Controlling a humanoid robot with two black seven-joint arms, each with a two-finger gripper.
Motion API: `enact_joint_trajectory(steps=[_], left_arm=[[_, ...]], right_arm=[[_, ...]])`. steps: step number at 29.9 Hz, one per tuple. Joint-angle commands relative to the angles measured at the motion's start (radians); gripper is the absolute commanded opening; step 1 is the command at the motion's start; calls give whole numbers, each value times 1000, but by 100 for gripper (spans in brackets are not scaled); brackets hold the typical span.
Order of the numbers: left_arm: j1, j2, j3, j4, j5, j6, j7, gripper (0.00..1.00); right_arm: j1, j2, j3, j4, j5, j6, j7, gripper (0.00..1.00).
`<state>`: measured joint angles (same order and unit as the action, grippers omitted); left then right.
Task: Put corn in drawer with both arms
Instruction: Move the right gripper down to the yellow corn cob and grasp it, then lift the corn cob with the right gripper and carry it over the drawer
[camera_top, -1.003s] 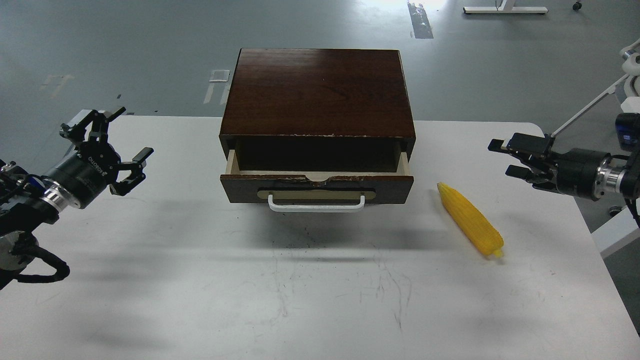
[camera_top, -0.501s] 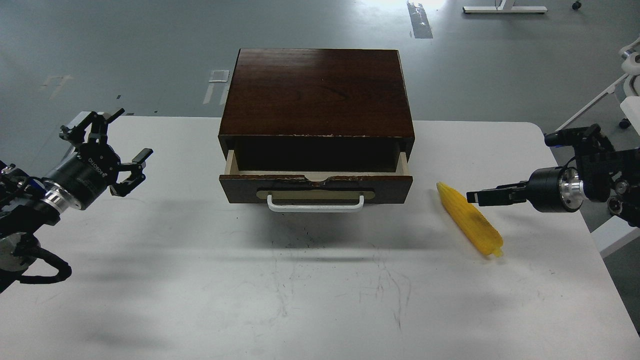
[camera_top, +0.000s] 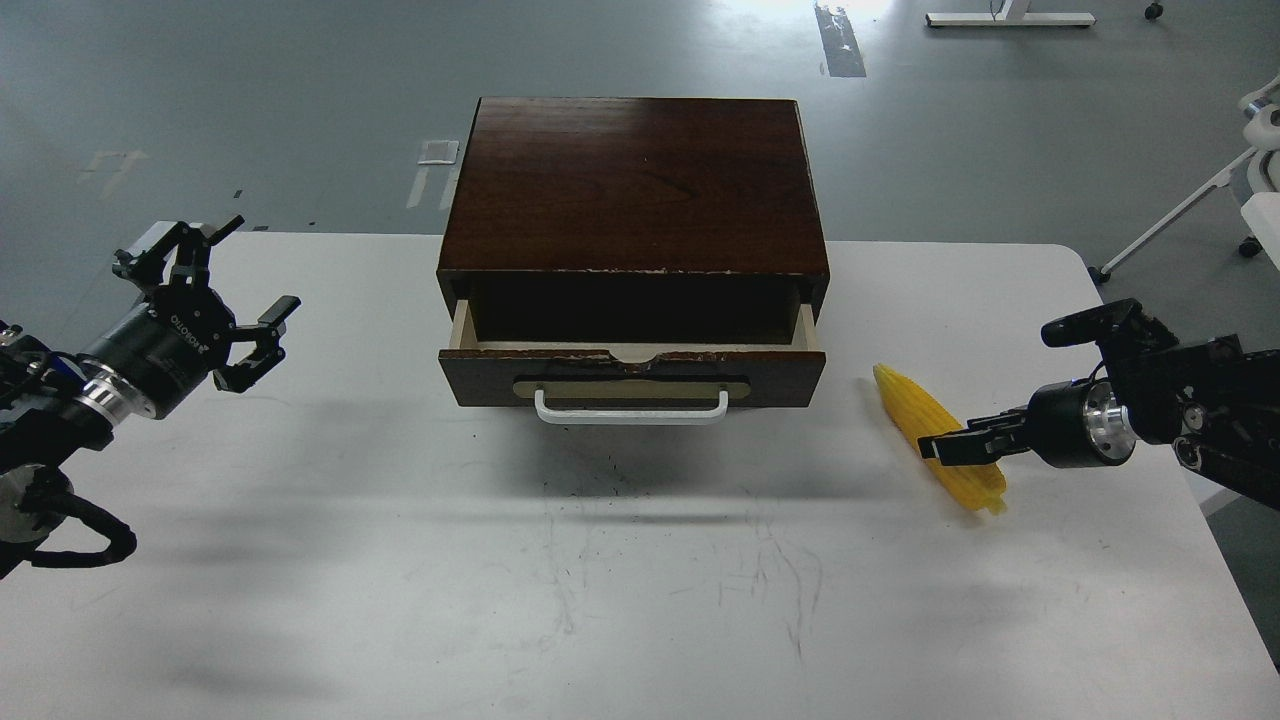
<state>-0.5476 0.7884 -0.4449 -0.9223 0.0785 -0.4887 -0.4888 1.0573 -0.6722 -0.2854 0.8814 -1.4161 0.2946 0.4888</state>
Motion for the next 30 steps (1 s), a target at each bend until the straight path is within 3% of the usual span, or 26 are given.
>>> enact_joint_trajectory(steps=[1,3,7,18,21,24,30], left_arm=[[0,5,0,-1,1,0,0,99],[0,5,0,-1,3,0,0,99],[0,5,-1,-1,3,0,0,99],[0,5,-12,-3,3,0,0,99],[0,5,-14,-4,3,0,0,99],[-2,5,-21,-4,3,0,0,99],[-2,6,-25,-7,6,0,0,99]], right_arm=[[0,-6,-3,4,0,0,0,22],[1,-10,-3,5,0,0,0,8],[3,-24,-1,11,0,-2,0,0],[150,-220,172,139,52,-42,0,0],[300,-253,169,168,54,-35,0,1],[392,-242,167,195,51,-31,0,2],[648,-60,20,238,45,1,0,2]])
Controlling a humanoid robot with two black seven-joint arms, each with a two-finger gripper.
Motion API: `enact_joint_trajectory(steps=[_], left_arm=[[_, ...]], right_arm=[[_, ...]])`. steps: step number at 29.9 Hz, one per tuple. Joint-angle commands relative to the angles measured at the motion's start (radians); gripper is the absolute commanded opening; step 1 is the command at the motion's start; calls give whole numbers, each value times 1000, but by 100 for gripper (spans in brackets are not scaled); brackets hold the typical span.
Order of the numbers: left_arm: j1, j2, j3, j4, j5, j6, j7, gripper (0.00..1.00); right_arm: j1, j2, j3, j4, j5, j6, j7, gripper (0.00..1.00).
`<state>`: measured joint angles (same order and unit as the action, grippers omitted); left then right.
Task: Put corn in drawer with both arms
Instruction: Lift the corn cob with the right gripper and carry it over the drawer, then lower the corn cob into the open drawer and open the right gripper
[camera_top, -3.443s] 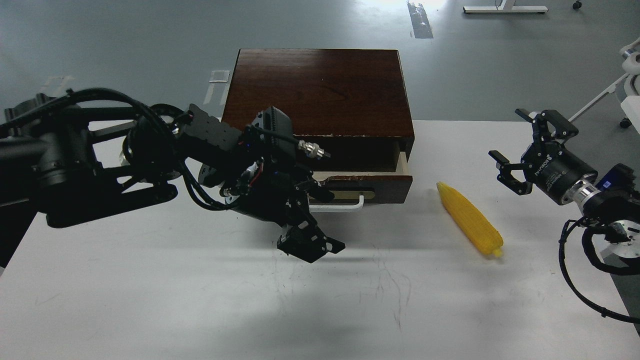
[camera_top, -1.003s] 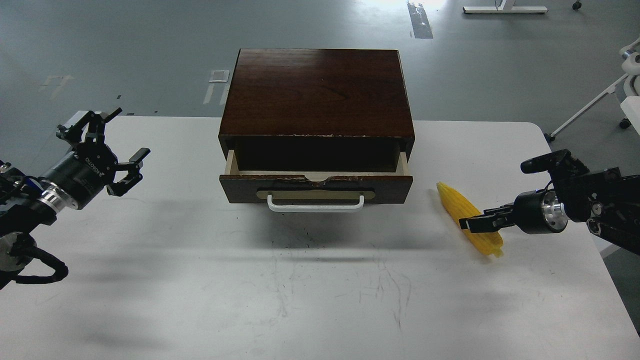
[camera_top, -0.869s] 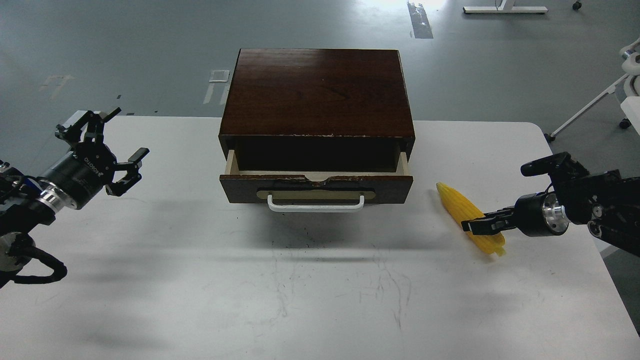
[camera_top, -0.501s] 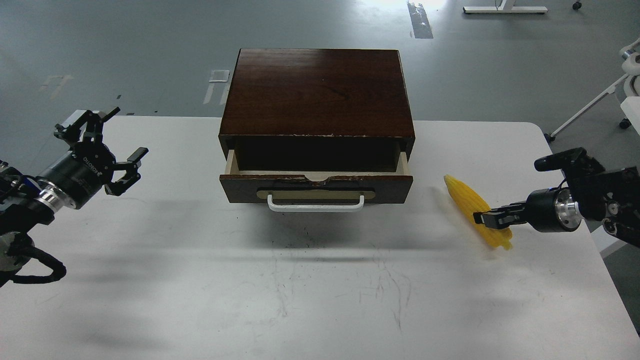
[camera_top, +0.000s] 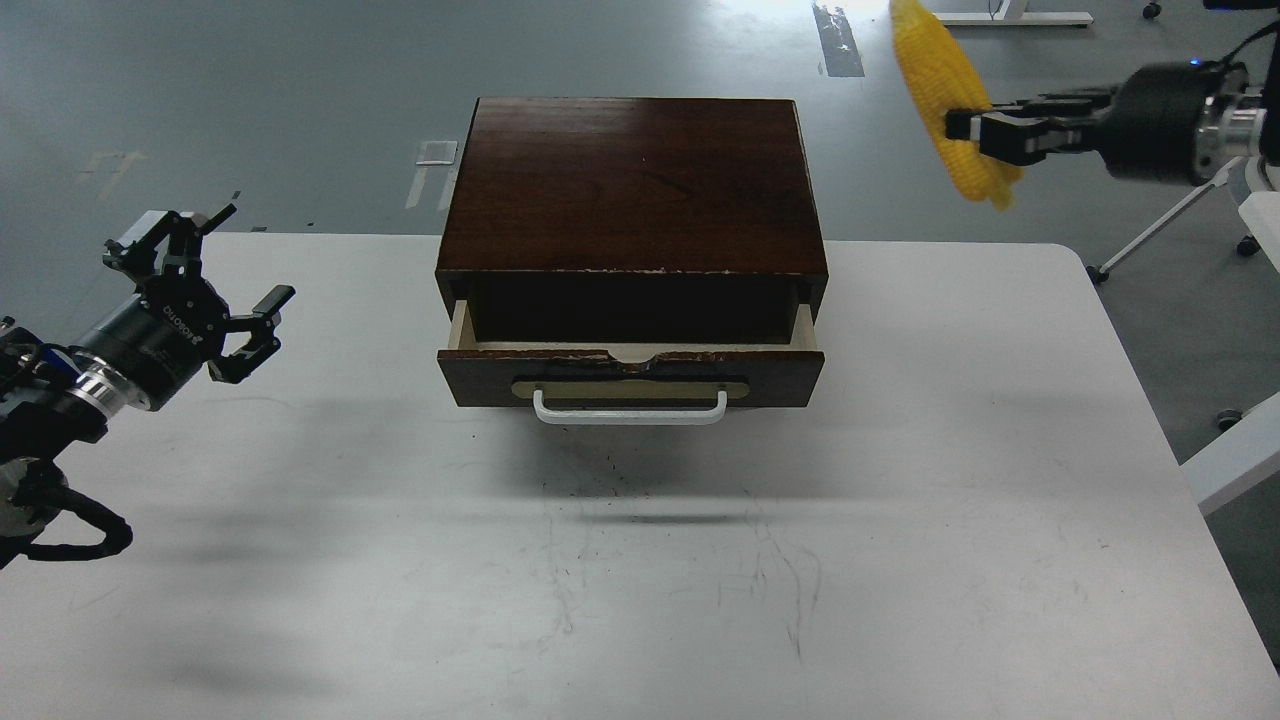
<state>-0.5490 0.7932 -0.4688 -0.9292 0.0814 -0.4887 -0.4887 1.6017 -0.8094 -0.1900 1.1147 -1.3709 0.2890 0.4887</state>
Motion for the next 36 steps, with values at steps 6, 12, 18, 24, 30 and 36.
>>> enact_joint_trajectory(steps=[6,12,18,24,30,36], left_arm=[[-3,1,-5,-2,6,0,0,99],[-3,11,-5,-2,6,0,0,99],[-2,12,-5,-2,6,0,0,99],[-2,14,-7,-2,6,0,0,99],[-2,14,-7,-2,6,0,0,99],[-2,14,-8,-2,6,0,0,99]], right_arm=[[274,336,-235,68,-14,4,0,2],[300,501,-293,67,-137,-37,0,2],[300,572,-380,65,-246,-129,0,2],[281,596,-407,44,-255,-142,0,4],[241,615,-408,22,-255,-142,0,12],[227,622,-413,4,-255,-156,0,29]])
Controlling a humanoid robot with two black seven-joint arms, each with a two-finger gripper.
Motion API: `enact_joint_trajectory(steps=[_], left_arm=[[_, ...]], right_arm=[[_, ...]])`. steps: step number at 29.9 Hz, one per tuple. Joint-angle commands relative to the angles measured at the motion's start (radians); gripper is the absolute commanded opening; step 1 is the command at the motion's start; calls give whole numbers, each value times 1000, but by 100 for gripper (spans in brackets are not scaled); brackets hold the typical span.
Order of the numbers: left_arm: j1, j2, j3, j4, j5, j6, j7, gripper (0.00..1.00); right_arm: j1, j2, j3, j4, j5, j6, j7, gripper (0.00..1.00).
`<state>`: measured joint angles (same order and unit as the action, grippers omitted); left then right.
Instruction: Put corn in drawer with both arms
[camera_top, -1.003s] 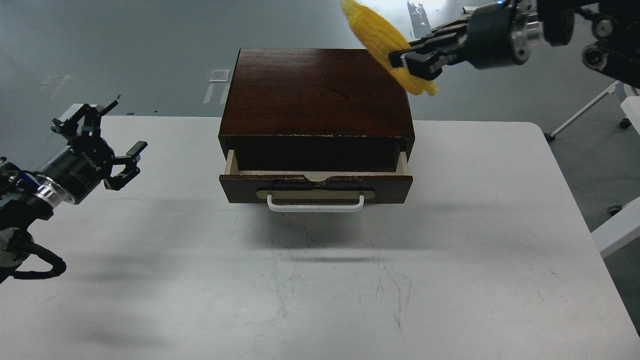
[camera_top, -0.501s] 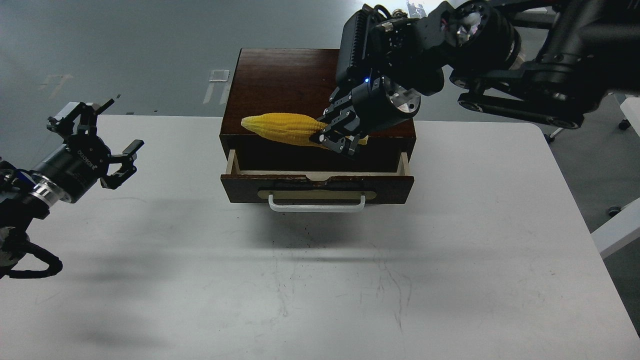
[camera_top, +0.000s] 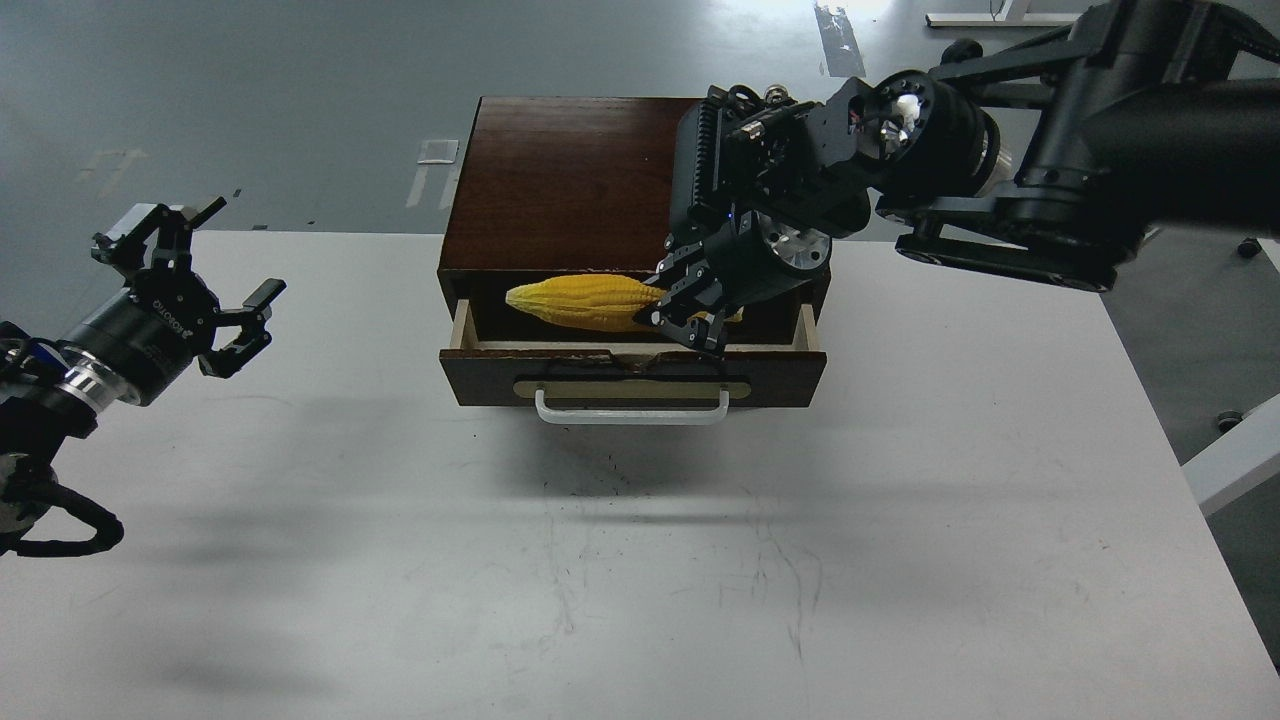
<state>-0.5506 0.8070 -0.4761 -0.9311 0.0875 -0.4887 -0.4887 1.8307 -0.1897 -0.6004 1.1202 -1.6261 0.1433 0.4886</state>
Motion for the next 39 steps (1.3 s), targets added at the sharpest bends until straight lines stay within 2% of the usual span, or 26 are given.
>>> enact_joint_trajectory(steps=[1,5,17,22,25,36,39], left_arm=[[0,0,-1,0,0,0,0,99],[0,0,1,0,0,0,0,99],[-2,0,-1,0,0,0,0,99],[-2,0,-1,0,0,0,0,99],[0,0,-1,0,0,0,0,99],[0,0,-1,0,0,0,0,99],[0,0,-1,0,0,0,0,99]], right_arm=[[-4,4,-2,-3,0,-16,0,36],[-7,4,-2,-2,2,-19,0,46],[-10,4,-2,0,3,-21,0,50],[-10,3,-1,4,3,-21,0,66],[-10,1,-1,7,3,-22,0,71],[38,-13,11,23,34,-56,0,73],[68,-54,42,23,141,-60,0,77]])
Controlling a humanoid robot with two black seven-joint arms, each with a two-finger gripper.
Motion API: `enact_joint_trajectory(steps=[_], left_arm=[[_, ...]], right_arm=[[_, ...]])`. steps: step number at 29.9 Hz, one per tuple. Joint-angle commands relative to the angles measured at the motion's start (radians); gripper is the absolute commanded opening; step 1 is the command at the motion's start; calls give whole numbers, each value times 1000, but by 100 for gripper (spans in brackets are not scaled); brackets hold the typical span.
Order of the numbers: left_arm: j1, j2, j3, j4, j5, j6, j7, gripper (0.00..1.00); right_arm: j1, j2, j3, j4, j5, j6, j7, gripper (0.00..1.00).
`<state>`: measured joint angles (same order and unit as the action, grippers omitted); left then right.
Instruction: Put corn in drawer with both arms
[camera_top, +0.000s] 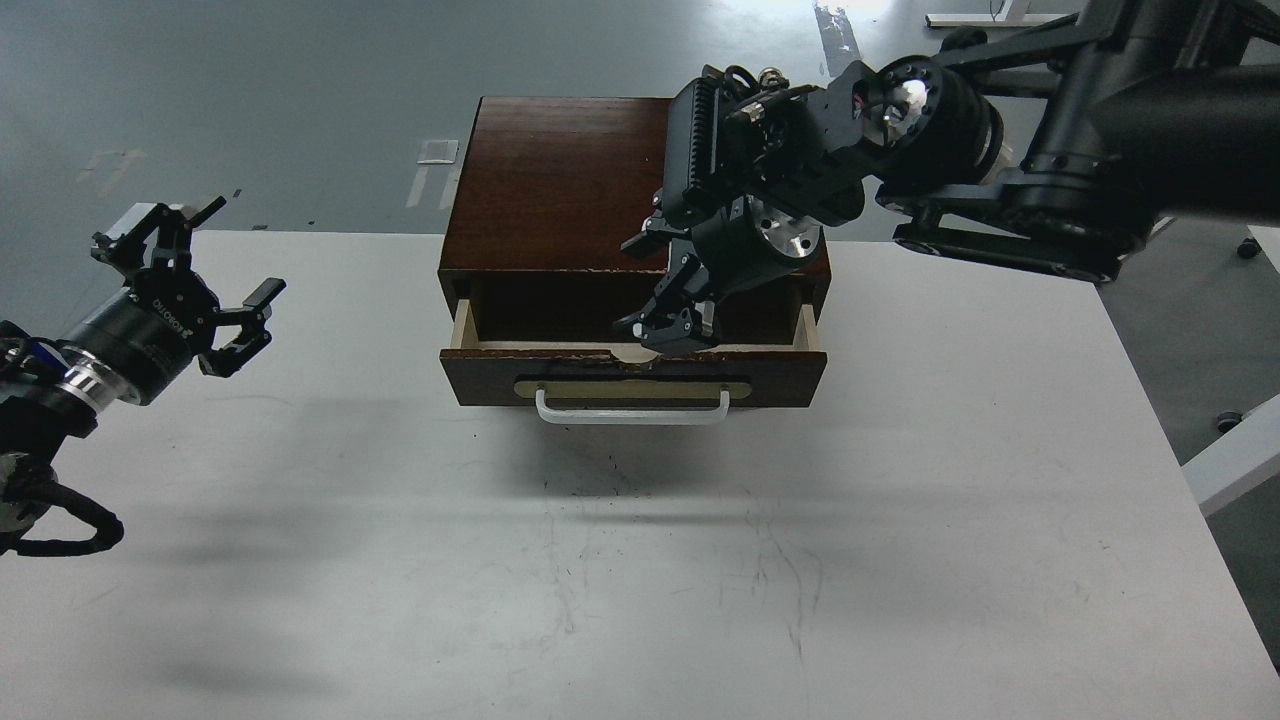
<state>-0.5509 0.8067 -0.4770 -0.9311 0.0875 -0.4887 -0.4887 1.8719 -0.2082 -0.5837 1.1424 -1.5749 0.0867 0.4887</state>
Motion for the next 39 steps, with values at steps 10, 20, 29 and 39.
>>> enact_joint_trajectory(steps=[10,20,29,39], left_arm=[[0,-3,0,0,1,0,0,99],[2,-15,1,0,1,0,0,99],[5,-52,1,0,5,0,0,99],[8,-72,3,6,6,0,0,99]], right_arm=[[-33,-270,82,7,697,1,0,94],[-622,-528,551,8,1219,4,0,96],[-1048,-517,847,-4,1498,7,0,96],[-1183,-393,894,-72,1553,1,0,99]])
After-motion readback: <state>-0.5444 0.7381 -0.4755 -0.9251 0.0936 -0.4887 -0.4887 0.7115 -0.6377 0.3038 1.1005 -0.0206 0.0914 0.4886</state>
